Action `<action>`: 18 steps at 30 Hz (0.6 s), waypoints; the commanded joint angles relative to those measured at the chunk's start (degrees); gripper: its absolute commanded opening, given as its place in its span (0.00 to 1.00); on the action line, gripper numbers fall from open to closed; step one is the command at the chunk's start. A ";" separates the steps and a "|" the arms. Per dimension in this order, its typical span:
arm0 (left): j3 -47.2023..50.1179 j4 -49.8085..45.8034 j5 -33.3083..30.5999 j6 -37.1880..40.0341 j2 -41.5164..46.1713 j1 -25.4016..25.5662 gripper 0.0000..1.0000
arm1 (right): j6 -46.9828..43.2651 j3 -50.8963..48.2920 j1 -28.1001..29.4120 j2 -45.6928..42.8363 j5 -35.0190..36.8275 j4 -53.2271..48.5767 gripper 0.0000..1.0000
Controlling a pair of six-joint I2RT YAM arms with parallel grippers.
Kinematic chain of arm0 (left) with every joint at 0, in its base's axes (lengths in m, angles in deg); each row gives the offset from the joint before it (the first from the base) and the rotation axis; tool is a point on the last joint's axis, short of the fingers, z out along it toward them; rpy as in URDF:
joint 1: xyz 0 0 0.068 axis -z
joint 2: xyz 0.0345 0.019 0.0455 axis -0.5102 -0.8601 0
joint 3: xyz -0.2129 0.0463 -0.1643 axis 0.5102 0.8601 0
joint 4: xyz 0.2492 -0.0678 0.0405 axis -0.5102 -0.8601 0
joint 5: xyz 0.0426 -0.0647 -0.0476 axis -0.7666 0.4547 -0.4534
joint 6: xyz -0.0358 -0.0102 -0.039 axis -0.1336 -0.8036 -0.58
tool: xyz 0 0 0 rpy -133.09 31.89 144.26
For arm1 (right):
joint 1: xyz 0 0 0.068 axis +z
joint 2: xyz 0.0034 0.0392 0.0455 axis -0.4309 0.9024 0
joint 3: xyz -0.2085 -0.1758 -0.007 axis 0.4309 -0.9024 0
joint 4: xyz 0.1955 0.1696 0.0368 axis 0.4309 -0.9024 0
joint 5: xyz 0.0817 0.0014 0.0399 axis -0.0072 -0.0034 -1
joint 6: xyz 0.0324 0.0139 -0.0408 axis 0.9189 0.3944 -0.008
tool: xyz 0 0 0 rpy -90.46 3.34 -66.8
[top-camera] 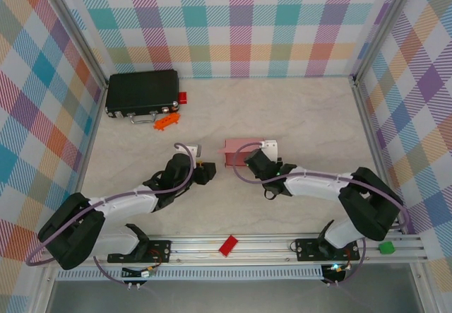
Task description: Fold the paper box
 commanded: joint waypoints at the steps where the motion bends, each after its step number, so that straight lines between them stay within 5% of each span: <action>1: 0.39 -3.29 -3.80 0.02 2.91 0.76 0.58 | 0.61 -1.80 0.64 -3.08 0.27 -2.77 0.55; 18: -9.65 -20.33 -24.32 -2.50 4.68 0.69 0.67 | 15.21 -5.52 0.70 -13.79 7.28 -21.26 0.65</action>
